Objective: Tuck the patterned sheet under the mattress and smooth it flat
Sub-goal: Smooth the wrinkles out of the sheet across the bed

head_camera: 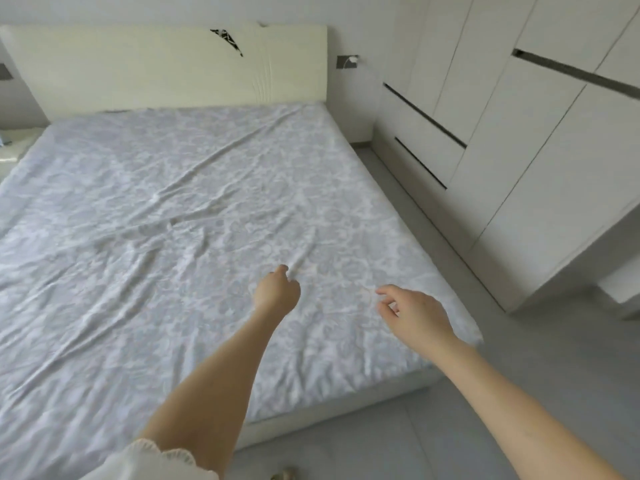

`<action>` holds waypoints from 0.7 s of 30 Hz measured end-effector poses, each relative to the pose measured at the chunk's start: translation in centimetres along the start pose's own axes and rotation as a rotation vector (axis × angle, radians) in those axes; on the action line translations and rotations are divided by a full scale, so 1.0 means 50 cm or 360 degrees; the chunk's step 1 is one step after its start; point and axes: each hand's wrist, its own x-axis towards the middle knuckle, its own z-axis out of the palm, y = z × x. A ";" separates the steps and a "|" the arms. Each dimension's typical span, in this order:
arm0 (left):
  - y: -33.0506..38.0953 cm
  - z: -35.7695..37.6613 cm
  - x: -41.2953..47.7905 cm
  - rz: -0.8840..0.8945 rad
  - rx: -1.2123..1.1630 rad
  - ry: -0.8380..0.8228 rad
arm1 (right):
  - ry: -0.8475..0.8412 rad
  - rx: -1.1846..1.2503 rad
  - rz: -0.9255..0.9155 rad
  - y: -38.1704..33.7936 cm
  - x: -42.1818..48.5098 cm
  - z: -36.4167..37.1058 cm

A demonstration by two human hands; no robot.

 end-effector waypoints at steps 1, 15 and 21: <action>0.031 0.019 -0.017 0.0032 0.0002 -0.0032 | 0.0012 -0.0010 0.0021 0.032 -0.015 -0.020; 0.434 0.295 0.177 -0.0196 -0.0184 0.0019 | 0.0035 0.0069 -0.0021 0.517 0.121 -0.241; 0.697 0.412 0.287 -0.0237 -0.0265 -0.0082 | -0.0062 -0.0033 -0.0089 0.746 0.261 -0.339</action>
